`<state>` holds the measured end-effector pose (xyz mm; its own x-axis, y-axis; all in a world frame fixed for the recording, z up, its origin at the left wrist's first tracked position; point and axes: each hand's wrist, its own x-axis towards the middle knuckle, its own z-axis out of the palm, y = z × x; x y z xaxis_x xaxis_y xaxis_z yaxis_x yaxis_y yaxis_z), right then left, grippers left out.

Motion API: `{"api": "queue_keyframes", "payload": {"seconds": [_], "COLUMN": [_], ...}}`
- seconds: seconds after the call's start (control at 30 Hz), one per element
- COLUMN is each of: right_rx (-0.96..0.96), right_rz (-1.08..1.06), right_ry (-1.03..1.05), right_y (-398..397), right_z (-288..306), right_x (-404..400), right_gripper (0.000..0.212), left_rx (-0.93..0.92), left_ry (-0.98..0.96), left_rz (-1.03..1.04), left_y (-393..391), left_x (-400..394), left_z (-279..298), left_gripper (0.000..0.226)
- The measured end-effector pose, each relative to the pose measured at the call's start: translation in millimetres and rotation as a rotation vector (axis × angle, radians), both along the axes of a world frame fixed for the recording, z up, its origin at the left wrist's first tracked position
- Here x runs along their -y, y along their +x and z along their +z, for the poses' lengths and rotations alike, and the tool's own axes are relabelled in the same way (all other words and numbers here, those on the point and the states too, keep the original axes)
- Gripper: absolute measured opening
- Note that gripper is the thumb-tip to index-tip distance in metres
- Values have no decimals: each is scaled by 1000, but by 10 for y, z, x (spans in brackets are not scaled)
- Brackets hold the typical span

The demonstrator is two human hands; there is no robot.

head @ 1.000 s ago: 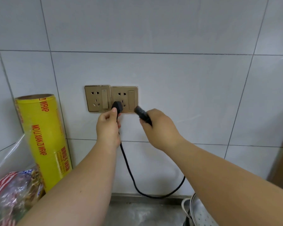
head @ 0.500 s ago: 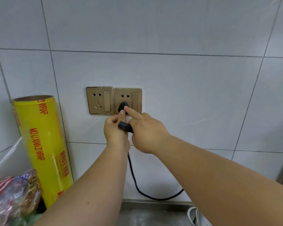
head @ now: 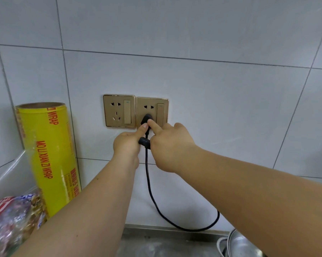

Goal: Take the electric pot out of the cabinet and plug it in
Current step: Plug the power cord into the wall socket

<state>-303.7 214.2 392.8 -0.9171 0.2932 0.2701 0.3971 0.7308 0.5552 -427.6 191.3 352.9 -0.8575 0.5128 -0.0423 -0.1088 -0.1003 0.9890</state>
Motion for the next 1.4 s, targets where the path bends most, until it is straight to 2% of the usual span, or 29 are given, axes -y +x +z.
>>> {"api": "queue_keyframes", "payload": {"seconds": [0.13, 0.33, 0.53, 0.6, 0.7, 0.73, 0.8, 0.87, 0.93, 1.0, 1.1, 1.2, 1.23, 1.33, 1.4], "right_rx": [61, 134, 198, 214, 241, 239, 256, 248, 210, 175, 50, -237, -371, -824, -950], "right_rz": [-57, -92, -180, -191, -232, -240, -261, -280, -288, -307, -301, -262, -245, -154, -86], "right_ry": [10, 20, 13, 23, 46, 57, 84, 62, 19, -12, -170, -445, -602, -1262, -1435], "right_y": [-41, -86, -77, -72, -82, -94, -113, -111, -116, -139, -106, 49, 128, 417, 667], "right_z": [83, 131, 128, 136, 107, 70, -10, -17, -17, -17, -11, -101, -162, -353, -488], "right_x": [6, 49, 70, 55, 26, -5, -50, -23, 37, 88, 158, 254, 307, 519, 662], "right_gripper": [46, 47, 35, 34, 12, 15, 36, 27, 17, 24, 30, 23, 20, 20, 15], "left_rx": [-9, -126, -114, -89, -51, -50, -70, -92, -113, -128, -133, -232, -258, -238, -190], "left_ry": [30, -55, -52, -20, 17, 18, 16, 14, 9, -19, -45, -82, -89, -36, 64], "left_rz": [-14, -16, -11, -13, -3, -7, -26, -37, -32, -38, -80, -113, -127, -242, -432], "left_y": [-61, -93, -89, -121, -197, -216, -247, -245, -226, -170, -71, 40, 95, 337, 557], "left_x": [-21, -24, -24, -56, -113, -129, -158, -155, -104, -51, 74, 295, 402, 734, 924], "left_z": [35, 91, 56, 47, 35, 21, -15, -19, -1, 51, 103, 57, 11, -156, -273], "left_gripper": [62, 69, 74, 71, 68, 65, 48, 41, 50, 67, 71, 57, 51, 35, 30]}}
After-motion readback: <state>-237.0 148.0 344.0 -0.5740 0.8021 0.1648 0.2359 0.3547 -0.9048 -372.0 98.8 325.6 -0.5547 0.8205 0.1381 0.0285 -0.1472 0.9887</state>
